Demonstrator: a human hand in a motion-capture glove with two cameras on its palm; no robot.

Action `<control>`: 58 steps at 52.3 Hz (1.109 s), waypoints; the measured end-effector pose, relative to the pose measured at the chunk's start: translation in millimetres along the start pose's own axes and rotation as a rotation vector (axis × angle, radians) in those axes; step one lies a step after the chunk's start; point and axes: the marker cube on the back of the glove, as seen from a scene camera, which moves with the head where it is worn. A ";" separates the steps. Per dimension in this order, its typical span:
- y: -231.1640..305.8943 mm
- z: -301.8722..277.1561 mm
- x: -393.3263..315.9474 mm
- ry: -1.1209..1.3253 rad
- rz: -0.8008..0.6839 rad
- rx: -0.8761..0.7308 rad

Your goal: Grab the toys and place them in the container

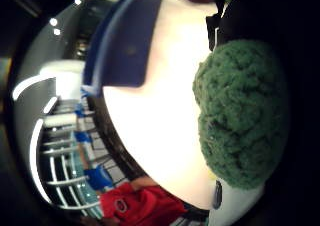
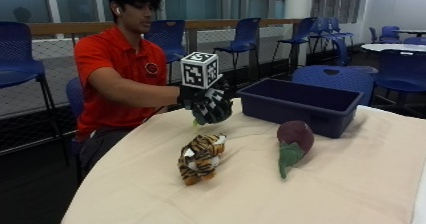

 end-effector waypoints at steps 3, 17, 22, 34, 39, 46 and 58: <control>1.6 -23.7 -3.0 -0.008 -0.003 0.024; -62.5 -108.0 -77.7 0.046 -0.061 0.101; -117.5 -114.1 -124.8 0.018 -0.077 0.108; -189.9 -102.1 -198.3 0.025 -0.147 0.125; -204.0 -83.2 -211.1 0.029 -0.165 0.072; -198.6 -67.6 -204.2 -0.100 -0.191 -0.049; -179.1 -83.9 -100.6 -0.003 -0.094 0.051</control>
